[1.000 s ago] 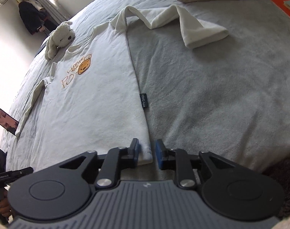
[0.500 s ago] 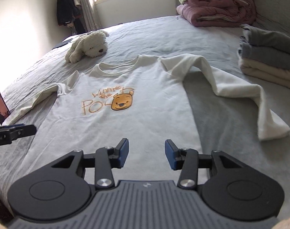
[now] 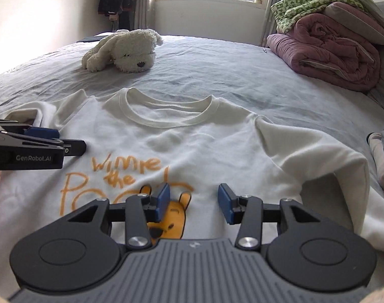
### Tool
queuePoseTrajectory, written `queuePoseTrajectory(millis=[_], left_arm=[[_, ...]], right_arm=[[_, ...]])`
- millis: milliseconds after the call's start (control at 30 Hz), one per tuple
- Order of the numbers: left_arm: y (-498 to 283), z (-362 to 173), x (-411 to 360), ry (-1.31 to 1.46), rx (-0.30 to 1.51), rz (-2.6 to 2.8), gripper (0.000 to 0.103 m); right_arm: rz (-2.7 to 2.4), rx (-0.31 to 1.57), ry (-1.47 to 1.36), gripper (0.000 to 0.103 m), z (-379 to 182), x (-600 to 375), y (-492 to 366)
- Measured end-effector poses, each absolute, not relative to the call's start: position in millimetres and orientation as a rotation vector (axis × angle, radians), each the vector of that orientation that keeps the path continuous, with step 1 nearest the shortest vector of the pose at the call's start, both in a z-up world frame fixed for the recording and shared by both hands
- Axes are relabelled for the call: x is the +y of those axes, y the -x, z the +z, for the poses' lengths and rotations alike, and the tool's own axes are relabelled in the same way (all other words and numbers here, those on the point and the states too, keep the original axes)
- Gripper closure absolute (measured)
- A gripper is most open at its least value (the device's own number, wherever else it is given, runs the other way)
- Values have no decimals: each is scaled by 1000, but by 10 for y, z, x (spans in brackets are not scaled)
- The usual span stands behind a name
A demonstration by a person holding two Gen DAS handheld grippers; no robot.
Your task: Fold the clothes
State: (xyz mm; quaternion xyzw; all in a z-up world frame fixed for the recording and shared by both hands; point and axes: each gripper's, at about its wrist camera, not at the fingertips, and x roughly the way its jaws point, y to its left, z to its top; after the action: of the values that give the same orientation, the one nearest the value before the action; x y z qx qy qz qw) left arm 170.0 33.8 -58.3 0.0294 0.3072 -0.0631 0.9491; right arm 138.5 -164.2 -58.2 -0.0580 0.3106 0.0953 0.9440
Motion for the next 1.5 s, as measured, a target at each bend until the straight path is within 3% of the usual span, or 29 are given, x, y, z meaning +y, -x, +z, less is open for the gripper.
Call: queuePoseTrajectory(millis=[200, 567, 667, 1000, 1500], left_arm=[[-2229, -629, 343, -64, 613, -120, 58], [-2757, -654, 438, 10, 622, -101, 55], [-2625, -587, 495, 46, 607, -98, 56], [-1716, -29, 1059, 120, 639, 34, 35], [-363, -187, 2914, 294, 691, 528, 34]], right_arm=[[158, 638, 76, 57, -621, -1746, -2040], [111, 639, 47, 53, -653, -1661, -2758], [94, 632, 64, 52, -622, -1624, -2754], [141, 665, -43, 48, -413, -1410, -2316], [285, 674, -71, 45, -77, -618, -1839]])
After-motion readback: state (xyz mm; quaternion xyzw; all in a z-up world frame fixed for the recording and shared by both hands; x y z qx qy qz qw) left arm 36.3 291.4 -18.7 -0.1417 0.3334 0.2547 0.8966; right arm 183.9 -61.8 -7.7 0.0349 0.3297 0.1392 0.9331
